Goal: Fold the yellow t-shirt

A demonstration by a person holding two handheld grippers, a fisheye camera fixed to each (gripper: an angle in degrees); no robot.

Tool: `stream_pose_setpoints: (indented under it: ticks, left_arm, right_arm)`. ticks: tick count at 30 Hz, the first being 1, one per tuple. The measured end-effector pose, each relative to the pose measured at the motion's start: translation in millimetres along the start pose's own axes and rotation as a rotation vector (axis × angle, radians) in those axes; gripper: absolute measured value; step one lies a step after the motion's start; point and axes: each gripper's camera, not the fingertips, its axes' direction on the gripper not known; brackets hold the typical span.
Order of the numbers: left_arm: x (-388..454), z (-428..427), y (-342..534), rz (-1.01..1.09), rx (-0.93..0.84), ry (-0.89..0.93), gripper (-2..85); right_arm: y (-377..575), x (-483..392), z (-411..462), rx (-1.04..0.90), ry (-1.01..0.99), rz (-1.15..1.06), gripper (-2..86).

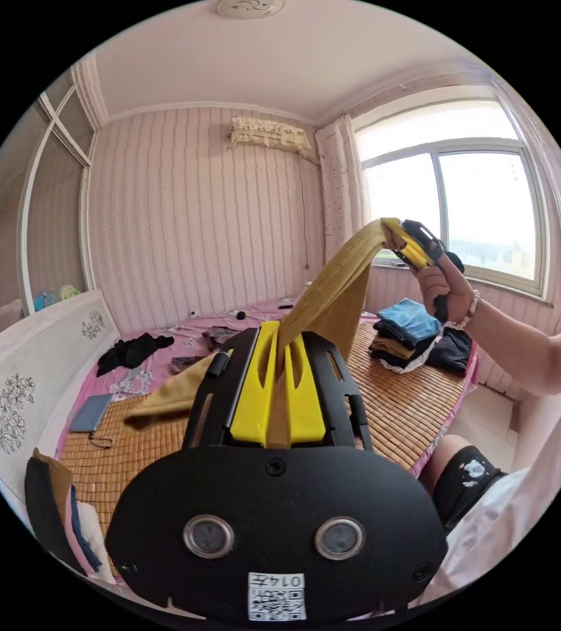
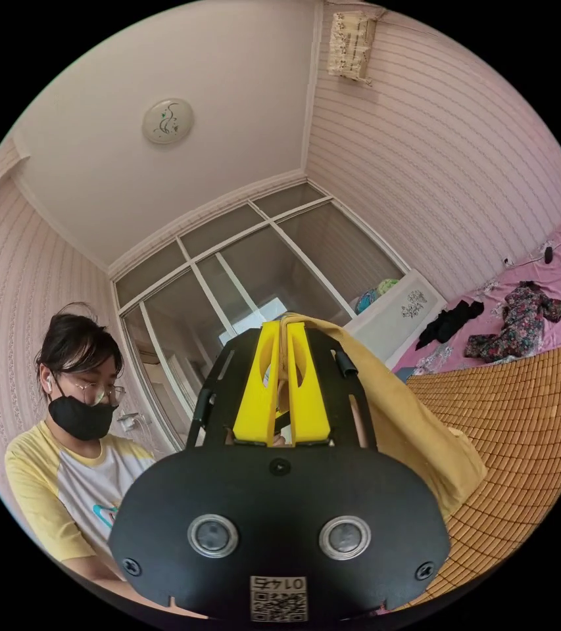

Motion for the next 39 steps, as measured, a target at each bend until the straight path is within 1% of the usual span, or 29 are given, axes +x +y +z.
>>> stream_pose_setpoints:
  ticks: [1,2,3,4,5,6,7,9,12,19,22,23,24,26,28,32,35,37,39]
  left_arm:
    - [3,8,10,-0.008,-0.035,0.035,0.7]
    - [10,25,34,-0.034,-0.112,0.078,1.2]
    - [16,45,64,-0.084,-0.197,0.095,1.7]
    - [17,54,79,-0.116,-0.244,0.104,2.0]
    - [20,72,109,-0.194,-0.348,0.120,2.5]
    - [22,86,136,-0.273,-0.437,0.141,3.0]
    - [23,91,147,-0.296,-0.476,0.157,3.3]
    - [27,107,175,-0.315,-0.609,0.173,3.9]
    - [21,118,181,-0.307,-0.690,0.094,4.1]
    - [9,160,166,-0.266,-0.764,-0.009,3.5]
    - [2,184,165,-0.321,-0.806,-0.020,2.0]
    - [-1,194,167,-0.355,-0.853,-0.015,1.4]
    - [-3,203,172,-0.392,-0.925,-0.006,0.8]
    - [-7,205,168,-0.420,-0.932,0.022,-0.1]
    - [-7,204,164,-0.419,-0.960,0.043,-0.2]
    - [1,179,154,-0.328,-0.931,0.060,-0.5]
    - [5,162,152,-0.330,-0.912,0.079,-0.7]
    - [7,154,152,-0.340,-0.908,0.078,-0.7]
    - [10,147,152,-0.357,-0.911,0.086,-0.7]
  right_arm:
    - [23,9,-15,-0.034,0.079,0.042,0.9]
    - [36,14,-23,-0.057,0.126,0.071,0.9]
    - [65,29,-39,-0.112,0.245,0.149,0.9]
    - [98,44,-56,-0.158,0.392,0.268,0.9]
    - [115,52,-64,-0.174,0.455,0.327,0.9]
    - [146,64,-79,-0.207,0.555,0.440,1.0]
    - [175,73,-91,-0.228,0.629,0.542,1.0]
    - [206,80,-103,-0.225,0.685,0.658,1.0]
    - [228,81,-107,-0.180,0.716,0.734,1.1]
    - [223,87,-90,-0.212,0.823,0.776,1.6]
    - [220,85,-84,-0.215,0.860,0.782,1.7]
    - [219,84,-83,-0.221,0.880,0.782,1.7]
    - [219,82,-81,-0.238,0.936,0.786,1.7]
    - [218,79,-76,-0.295,1.039,0.797,1.7]
    - [217,72,-65,-0.360,1.132,0.755,1.7]
    - [219,63,-43,-0.447,1.191,0.665,3.0]
    - [224,55,-22,-0.521,1.225,0.555,5.2]
    - [227,48,-4,-0.564,1.283,0.460,6.9]
    - [229,47,9,-0.620,1.336,0.414,8.2]
